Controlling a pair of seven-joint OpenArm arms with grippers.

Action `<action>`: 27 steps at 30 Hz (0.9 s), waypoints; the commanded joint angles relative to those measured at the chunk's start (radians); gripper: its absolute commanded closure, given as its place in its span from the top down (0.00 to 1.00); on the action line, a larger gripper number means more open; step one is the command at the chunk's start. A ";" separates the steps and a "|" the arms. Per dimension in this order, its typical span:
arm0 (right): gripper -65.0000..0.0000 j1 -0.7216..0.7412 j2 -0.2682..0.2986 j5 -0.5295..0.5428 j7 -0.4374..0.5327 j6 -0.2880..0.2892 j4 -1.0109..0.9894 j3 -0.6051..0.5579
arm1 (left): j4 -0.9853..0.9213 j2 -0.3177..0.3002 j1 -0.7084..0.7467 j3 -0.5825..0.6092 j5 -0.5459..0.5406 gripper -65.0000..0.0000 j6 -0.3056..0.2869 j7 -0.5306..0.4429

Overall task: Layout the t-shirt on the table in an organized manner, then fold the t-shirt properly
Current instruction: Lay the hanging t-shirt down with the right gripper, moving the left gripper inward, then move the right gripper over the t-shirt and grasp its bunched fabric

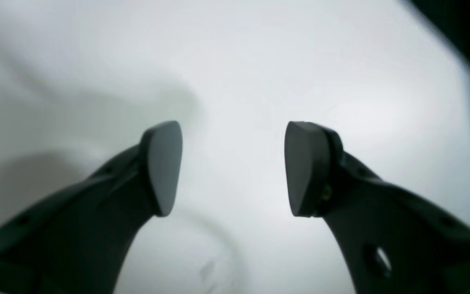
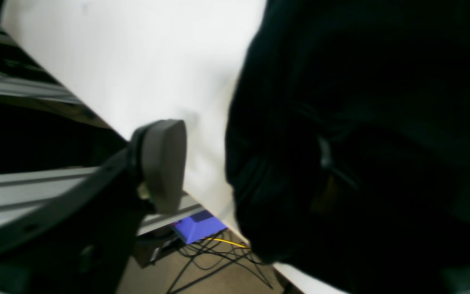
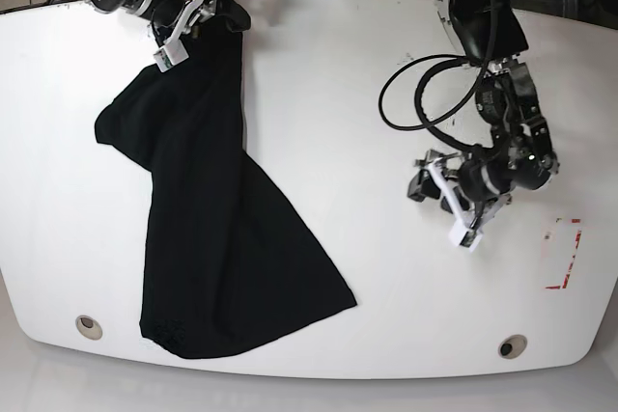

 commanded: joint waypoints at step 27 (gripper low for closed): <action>0.66 0.288 0.083 -0.053 -0.100 -0.031 0.127 0.242 | -0.026 -0.107 0.010 0.071 -0.025 0.58 -0.001 -0.085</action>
